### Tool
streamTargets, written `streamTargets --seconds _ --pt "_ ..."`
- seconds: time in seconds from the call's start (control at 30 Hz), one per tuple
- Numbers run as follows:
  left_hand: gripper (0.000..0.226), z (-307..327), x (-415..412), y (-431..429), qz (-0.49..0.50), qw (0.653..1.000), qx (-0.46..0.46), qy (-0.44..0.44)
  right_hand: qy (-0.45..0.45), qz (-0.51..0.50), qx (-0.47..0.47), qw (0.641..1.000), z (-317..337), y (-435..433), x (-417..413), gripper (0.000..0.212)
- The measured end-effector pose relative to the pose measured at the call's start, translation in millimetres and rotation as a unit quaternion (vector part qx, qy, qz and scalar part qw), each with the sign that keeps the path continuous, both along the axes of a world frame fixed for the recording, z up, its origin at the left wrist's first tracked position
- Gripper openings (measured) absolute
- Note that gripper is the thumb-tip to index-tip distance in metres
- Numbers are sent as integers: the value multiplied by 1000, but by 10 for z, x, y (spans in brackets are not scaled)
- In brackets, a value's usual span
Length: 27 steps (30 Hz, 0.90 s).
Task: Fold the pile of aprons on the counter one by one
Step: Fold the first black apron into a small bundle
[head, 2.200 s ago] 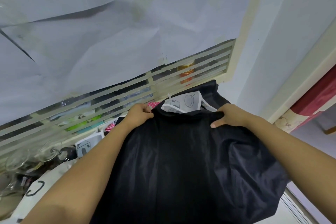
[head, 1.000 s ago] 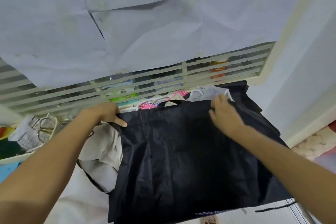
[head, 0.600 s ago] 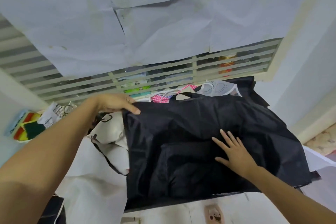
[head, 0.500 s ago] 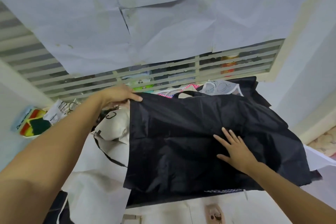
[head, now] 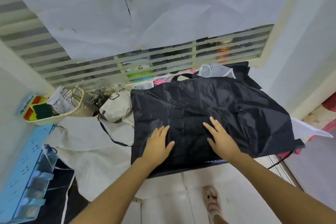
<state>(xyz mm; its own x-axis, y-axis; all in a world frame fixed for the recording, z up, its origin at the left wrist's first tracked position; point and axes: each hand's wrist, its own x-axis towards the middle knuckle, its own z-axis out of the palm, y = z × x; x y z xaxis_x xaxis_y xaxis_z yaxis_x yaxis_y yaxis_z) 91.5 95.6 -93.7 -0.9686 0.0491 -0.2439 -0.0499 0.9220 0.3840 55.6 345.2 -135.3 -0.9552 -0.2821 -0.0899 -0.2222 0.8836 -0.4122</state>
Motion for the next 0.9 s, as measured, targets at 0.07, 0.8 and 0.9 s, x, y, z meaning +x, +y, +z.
streamTargets --seconds 0.07,0.8,0.9 --pt "76 -293 144 145 12 995 -71 -74 0 -10 7 1000 -101 59 218 57" --pt "68 -277 -211 1462 -2 997 -46 60 -302 -500 -694 421 -85 1421 503 49" --pt "60 -294 -433 1631 -50 996 -24 70 -268 -413 -769 406 67 1479 427 71"
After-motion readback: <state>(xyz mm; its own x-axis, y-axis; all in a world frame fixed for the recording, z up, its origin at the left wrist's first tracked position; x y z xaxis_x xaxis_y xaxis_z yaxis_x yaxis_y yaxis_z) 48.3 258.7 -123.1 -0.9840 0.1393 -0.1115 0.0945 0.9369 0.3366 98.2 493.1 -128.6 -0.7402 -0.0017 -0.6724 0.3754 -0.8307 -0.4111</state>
